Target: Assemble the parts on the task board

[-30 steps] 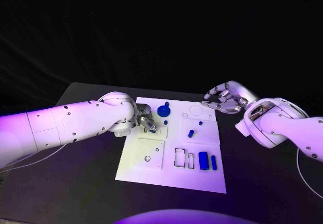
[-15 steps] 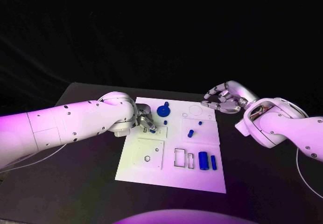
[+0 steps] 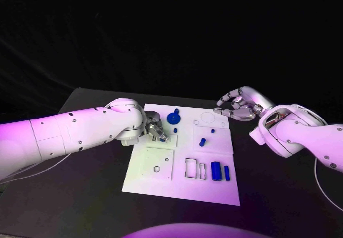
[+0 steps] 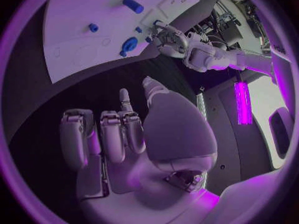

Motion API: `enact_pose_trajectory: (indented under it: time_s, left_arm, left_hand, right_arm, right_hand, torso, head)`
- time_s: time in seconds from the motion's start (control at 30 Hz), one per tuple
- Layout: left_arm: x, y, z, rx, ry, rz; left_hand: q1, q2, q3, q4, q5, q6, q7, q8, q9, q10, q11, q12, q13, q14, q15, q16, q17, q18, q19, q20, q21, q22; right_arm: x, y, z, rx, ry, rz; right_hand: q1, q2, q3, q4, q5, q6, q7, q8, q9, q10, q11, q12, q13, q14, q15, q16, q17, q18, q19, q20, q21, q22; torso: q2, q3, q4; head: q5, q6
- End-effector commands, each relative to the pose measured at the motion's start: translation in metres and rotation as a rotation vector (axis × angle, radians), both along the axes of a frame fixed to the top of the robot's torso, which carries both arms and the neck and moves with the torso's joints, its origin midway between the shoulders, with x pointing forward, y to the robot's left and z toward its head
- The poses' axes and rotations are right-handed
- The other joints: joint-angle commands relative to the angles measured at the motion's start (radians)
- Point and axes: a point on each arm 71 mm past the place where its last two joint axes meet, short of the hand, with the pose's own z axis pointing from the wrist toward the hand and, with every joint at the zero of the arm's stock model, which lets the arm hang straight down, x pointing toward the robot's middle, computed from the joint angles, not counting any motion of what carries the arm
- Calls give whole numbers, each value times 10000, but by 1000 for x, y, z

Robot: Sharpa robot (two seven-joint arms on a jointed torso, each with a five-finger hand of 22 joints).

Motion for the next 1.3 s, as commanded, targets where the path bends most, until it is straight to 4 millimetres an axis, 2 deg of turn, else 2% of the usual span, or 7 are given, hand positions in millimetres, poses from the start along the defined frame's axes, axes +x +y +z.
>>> enact_pose_trajectory:
  time_s: [0.03,0.47,1.03,1.3]
  left_arm:
    - [-1,-2,-2,15,201,-84]
    - [1,0,-2,-24,173,30]
    - [0,1,-2,-108,249,81]
    - [1,3,5,-316,162,142]
  left_hand:
    - [-98,8,-92,12,-40,11,82,-32,-11,52,11,21,0,1057,-51,43,2632,-195,59,-69,42,259]
    - [-168,112,-574,385,-34,36,93,-55,-72,61,21,27,30,1057,-43,43,2632,-197,66,-65,40,272]
    - [-145,-63,-1489,833,-47,63,105,-58,-138,71,33,34,71,1057,-34,43,2632,-199,75,-55,40,294]
    - [-215,-74,-1837,877,-65,64,112,-72,-166,53,40,6,46,1057,-28,43,2632,-197,71,-58,31,286]
  right_arm:
    - [0,1,0,-90,-35,98]
    - [0,0,-1,-95,-34,66]
    - [0,-1,-1,-93,-40,50]
    - [0,-2,-1,-93,-58,15]
  right_hand:
    - [-89,20,-73,10,36,40,-9,31,-11,616,-48,-18,2180,920,-45,-48,2109,109,524,-70,-37,1899]
    - [-155,34,-105,25,40,40,-10,38,-15,611,-50,-24,2174,918,-47,-51,2101,110,523,-73,-43,1896]
    - [-202,44,-129,29,40,41,-12,43,-17,607,-51,-27,2170,919,-49,-50,2105,108,527,-75,-38,1901]
    - [-227,47,-143,30,40,41,-13,45,-19,609,-53,-26,2172,919,-49,-52,2102,107,529,-76,-35,1905]
  torso:
    - [3,0,0]
    - [2,-6,1]
    - [4,-5,-3]
    - [7,-10,-8]
  head:
    - [-13,13]
    - [-24,30]
    - [-31,33]
    - [-32,51]
